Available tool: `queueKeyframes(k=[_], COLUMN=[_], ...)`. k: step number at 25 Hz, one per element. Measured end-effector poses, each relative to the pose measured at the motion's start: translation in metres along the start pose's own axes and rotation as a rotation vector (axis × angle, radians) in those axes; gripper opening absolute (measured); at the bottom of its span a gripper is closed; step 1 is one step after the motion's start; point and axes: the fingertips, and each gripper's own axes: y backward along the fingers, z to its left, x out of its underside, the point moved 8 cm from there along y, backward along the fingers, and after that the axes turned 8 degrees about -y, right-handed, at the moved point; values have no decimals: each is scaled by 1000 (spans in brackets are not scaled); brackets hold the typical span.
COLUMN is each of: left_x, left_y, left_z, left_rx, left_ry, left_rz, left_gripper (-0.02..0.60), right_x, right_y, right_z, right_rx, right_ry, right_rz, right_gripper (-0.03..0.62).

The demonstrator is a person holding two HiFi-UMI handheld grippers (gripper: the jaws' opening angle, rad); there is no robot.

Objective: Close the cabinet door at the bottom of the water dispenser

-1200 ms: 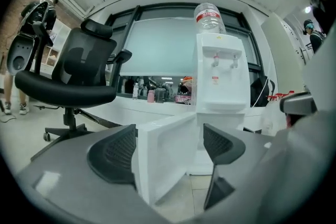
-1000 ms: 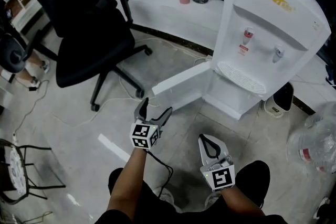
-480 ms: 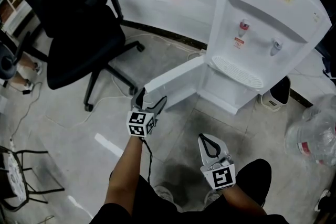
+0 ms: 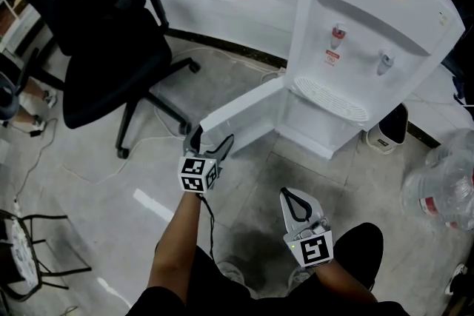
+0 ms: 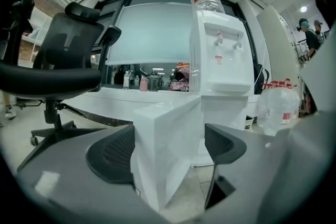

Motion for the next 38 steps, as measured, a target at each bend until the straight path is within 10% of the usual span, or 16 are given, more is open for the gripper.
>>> queueKeyframes(k=[38], left_x=[4], left_y=[58], left_z=[-132], left_rx=[161], left_ry=[18], left_rz=[-10], left_gripper=[393], right_x=[-12], right_y=[2], right_z=[-37], right_rx=[91], right_ry=[-70], right_rz=[-123], right_gripper=[3])
